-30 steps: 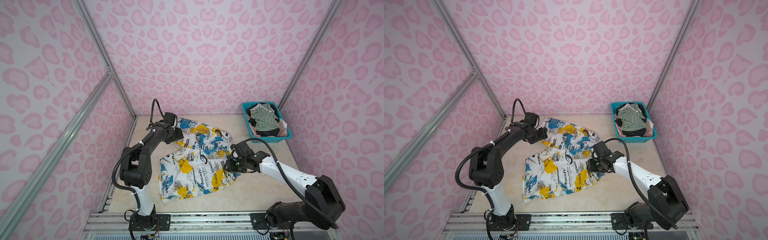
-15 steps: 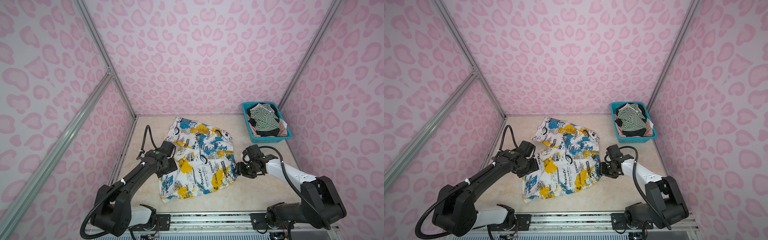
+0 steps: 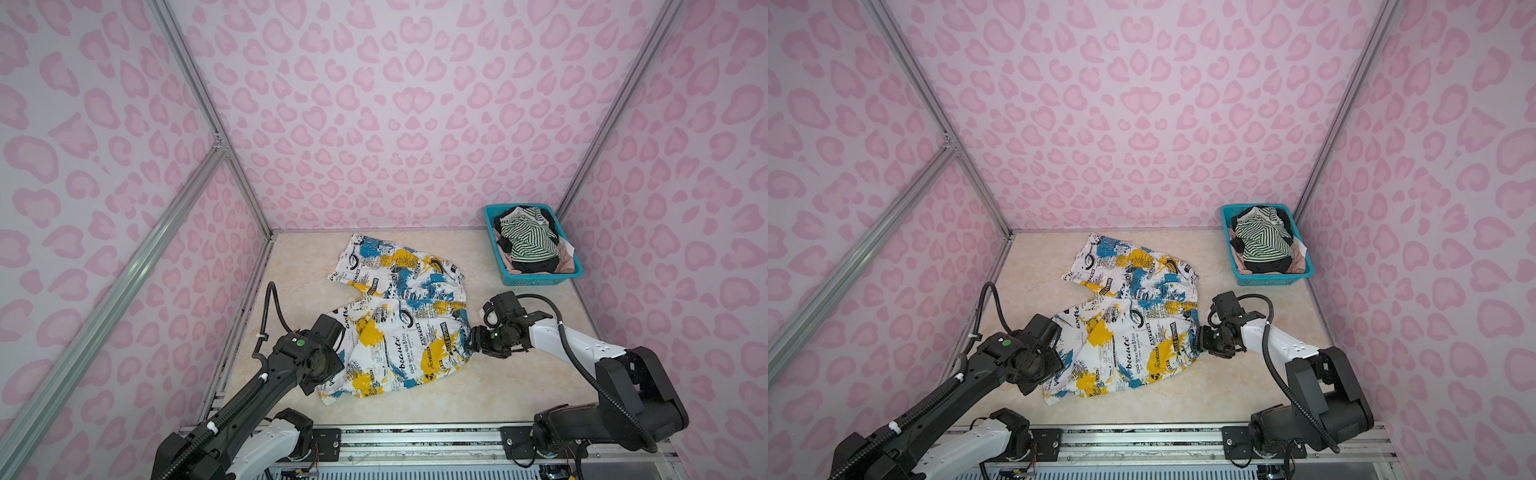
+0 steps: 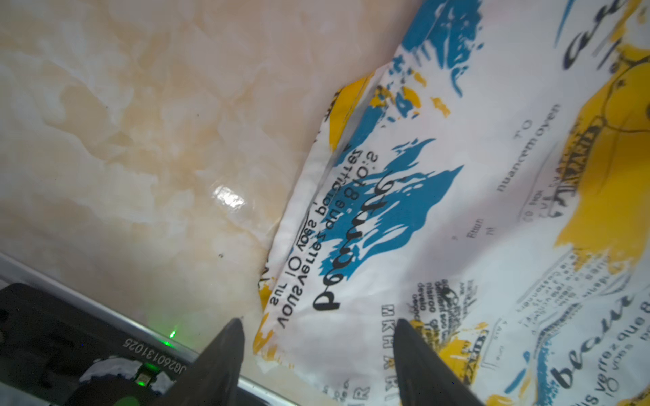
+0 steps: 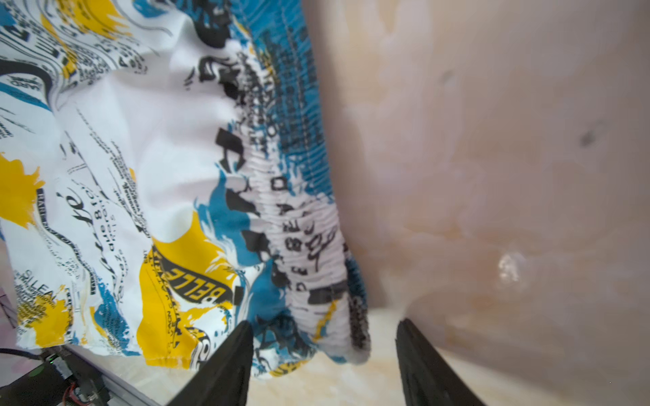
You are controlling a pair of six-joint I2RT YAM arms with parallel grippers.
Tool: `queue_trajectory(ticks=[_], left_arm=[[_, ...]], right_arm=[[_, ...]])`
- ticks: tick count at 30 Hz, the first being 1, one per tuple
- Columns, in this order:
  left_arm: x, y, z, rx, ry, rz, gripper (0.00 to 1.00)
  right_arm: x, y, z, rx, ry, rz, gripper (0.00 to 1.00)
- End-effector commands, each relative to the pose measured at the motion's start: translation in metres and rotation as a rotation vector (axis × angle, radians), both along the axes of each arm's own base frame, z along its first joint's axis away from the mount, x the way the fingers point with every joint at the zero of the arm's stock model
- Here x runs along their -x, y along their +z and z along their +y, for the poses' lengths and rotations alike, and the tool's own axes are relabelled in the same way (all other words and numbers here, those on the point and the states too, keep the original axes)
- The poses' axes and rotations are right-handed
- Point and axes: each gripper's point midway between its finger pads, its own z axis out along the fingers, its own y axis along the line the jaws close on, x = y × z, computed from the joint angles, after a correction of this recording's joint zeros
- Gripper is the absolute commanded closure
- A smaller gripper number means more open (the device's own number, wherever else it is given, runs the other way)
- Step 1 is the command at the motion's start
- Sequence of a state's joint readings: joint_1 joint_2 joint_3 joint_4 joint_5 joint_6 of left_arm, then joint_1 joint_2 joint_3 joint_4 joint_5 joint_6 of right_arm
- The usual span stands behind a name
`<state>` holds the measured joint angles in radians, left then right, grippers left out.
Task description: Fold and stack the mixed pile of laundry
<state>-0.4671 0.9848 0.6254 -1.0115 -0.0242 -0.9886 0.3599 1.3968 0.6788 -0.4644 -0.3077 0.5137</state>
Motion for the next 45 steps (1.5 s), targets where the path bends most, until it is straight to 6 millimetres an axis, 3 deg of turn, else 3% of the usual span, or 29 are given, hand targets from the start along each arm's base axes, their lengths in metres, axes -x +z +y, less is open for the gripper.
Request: queue_trajectory(ticks=[1, 10, 17, 22, 28, 32, 37, 45], left_arm=[[0.019, -0.009, -0.003, 0.042, 0.043, 0.069, 0.33], [0.033, -0.030, -0.021, 0.136, 0.061, 0.137, 0.34], [0.026, -0.041, -0.029, 0.162, 0.086, 0.125, 0.38], [0.025, -0.041, -0.026, 0.149, 0.082, 0.112, 0.52], [0.022, -0.035, -0.025, 0.127, 0.019, 0.108, 0.78], [0.022, -0.026, -0.019, 0.077, -0.048, 0.129, 0.89], [0.019, -0.010, -0.016, 0.046, -0.106, 0.126, 0.98], [0.016, 0.012, -0.009, 0.000, -0.159, 0.107, 0.98]], right_arm=[[0.005, -0.006, -0.012, 0.071, 0.003, 0.014, 0.35], [0.005, -0.013, -0.002, 0.012, -0.006, 0.031, 0.35], [0.001, -0.017, 0.005, -0.035, -0.030, 0.031, 0.35], [0.002, -0.019, 0.007, -0.046, -0.038, 0.039, 0.46], [0.005, -0.014, 0.006, -0.053, -0.041, 0.033, 0.79], [0.006, -0.003, 0.002, -0.059, -0.052, 0.004, 1.00], [0.009, 0.013, -0.014, -0.011, -0.069, -0.031, 1.00], [0.016, 0.032, -0.039, 0.053, -0.107, -0.072, 1.00]])
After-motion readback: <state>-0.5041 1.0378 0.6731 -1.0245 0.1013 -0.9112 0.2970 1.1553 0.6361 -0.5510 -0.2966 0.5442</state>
